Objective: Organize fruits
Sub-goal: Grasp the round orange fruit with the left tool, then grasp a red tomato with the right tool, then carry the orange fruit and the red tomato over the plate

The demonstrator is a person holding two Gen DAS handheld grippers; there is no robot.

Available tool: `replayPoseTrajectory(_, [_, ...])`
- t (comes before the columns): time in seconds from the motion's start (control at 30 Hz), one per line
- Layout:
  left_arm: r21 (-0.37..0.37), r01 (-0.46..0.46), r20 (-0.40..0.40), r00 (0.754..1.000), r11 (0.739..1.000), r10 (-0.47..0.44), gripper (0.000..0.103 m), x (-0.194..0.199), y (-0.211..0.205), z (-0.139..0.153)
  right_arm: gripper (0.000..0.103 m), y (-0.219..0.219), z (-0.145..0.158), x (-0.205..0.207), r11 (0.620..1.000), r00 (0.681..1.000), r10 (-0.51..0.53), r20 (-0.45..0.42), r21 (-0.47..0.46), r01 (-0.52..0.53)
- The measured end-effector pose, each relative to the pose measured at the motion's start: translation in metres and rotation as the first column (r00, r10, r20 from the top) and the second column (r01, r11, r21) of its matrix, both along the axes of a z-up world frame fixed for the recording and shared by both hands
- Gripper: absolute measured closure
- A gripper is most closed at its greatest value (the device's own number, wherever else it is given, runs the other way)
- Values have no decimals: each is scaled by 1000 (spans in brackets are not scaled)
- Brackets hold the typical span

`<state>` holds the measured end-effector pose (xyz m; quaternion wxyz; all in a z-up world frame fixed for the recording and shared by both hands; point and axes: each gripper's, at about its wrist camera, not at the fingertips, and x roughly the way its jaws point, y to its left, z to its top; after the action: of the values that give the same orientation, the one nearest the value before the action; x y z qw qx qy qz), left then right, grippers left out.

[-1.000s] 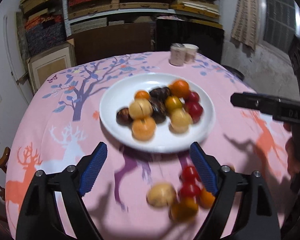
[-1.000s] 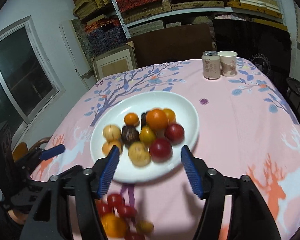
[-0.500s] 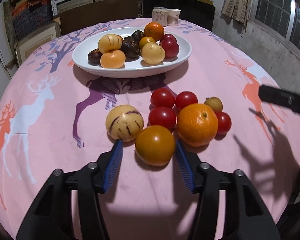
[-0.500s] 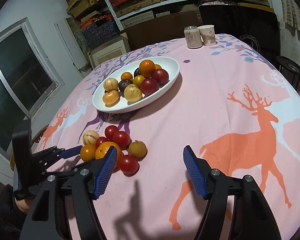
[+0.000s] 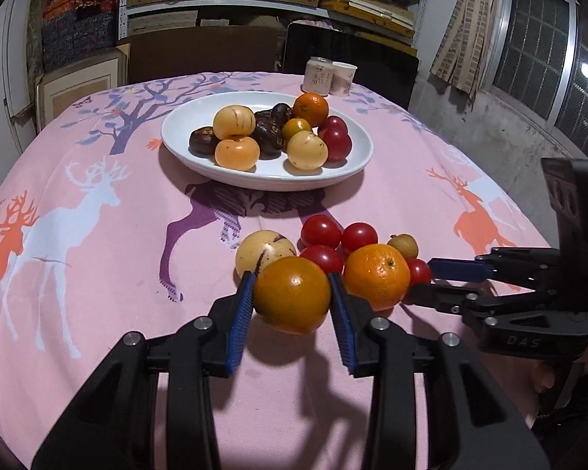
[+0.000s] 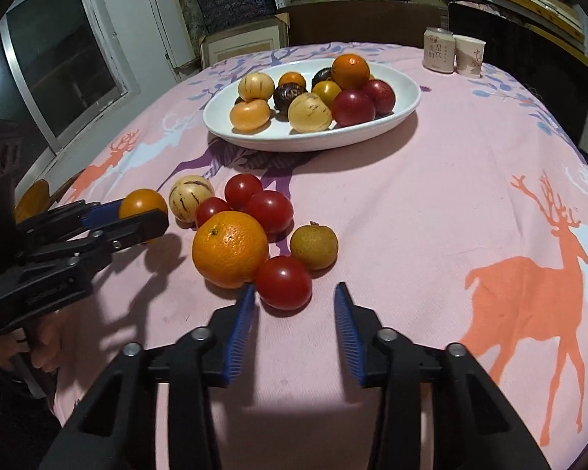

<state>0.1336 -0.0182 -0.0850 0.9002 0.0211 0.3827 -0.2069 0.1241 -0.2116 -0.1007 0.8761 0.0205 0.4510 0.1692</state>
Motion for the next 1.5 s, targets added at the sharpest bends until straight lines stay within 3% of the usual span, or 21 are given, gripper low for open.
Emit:
replayPoseTrajectory(0.13, [-2,9,-6,1000,1000,-9,66,1,-1,-1,65,6,-2,4,999,1000,6,5,-32,-6])
replayPoseTrajectory(0.37, [-13,4,-29,1000,1000,-5,66,5,1,-5,68,3,-2,8,1000,1000,-6,7,-7,6])
replayPoseTrajectory(0.4, [-13,4,-29,1000,1000,-4,66,5,1,-5,74,2,-2,7,1000,1000,-6,5,5,6])
replayPoseTrajectory(1.0, [-18,-5,19,1000,1000,5,66,-2,3,7,74,-30,42,-23,985,995,-58,84,164,43])
replayPoseTrajectory(1.23, [22,1,52,999,1000,-2,66,15,-6,31,74,-41,75,5,981,989,-68,131,189,42])
replayPoseTrajectory(1.37, [55,13,96,995,998,-18,66,36,-22,52,74,-44,93,38,976,988,-78,136,212,48])
replayPoseTrajectory(1.5, [75,10,84,996,997,-17,66,70,-36,53,74,-41,99,79,972,987,-102,126,223,72])
